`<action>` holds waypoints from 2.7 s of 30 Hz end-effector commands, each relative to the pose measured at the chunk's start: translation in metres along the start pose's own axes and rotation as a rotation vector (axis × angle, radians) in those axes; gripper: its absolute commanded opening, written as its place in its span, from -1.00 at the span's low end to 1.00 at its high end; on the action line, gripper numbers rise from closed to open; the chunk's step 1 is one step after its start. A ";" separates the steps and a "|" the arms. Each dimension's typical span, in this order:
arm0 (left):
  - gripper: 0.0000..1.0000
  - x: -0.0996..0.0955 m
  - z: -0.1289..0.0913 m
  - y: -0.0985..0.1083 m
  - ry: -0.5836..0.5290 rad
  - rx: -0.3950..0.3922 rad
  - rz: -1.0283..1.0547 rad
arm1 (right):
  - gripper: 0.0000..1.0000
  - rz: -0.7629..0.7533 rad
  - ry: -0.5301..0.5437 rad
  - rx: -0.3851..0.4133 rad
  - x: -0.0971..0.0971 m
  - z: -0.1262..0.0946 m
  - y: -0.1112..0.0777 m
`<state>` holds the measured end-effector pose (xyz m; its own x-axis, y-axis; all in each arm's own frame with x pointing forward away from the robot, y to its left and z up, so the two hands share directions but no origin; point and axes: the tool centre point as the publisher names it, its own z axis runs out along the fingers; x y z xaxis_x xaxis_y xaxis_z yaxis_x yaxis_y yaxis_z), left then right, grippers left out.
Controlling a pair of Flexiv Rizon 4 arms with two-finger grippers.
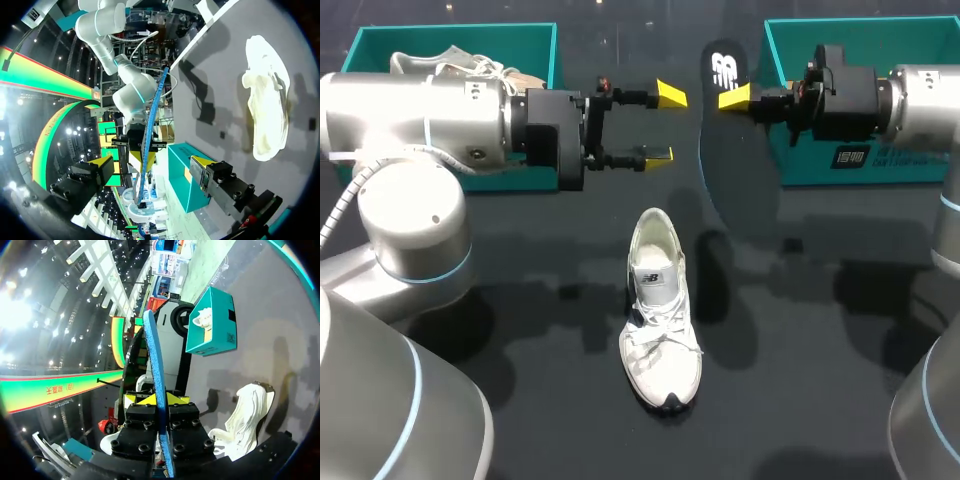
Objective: Take the shoe out of the shoebox, open the shoe tongue, remove and reinsert the insole, then place the shoe into the shoebox
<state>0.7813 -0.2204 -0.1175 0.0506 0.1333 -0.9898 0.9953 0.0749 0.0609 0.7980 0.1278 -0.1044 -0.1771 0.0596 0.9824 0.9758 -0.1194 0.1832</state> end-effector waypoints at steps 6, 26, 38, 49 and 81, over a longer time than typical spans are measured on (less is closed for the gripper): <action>1.00 0.007 0.022 0.002 0.011 0.006 -0.069 | -1.00 0.109 -0.011 -0.012 -0.011 0.024 0.022; -0.40 0.008 0.036 0.004 0.016 -0.005 -0.082 | -1.00 0.161 -0.027 -0.019 -0.025 0.033 0.031; -0.44 0.015 0.044 0.008 0.047 -0.037 -0.063 | -1.00 0.211 -0.013 -0.016 -0.032 0.038 0.030; -1.00 0.020 0.046 0.010 0.056 -0.048 -0.068 | -1.00 0.226 -0.004 -0.012 -0.033 0.038 0.029; -1.00 0.043 -0.012 0.006 -0.012 0.181 -0.682 | 1.00 0.141 0.087 -0.005 -0.026 0.004 0.006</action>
<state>0.7854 -0.2151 -0.1605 -0.3136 0.1116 -0.9430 0.9496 0.0369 -0.3114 0.8101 0.1287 -0.1299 -0.0500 -0.0467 0.9977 0.9914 -0.1232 0.0439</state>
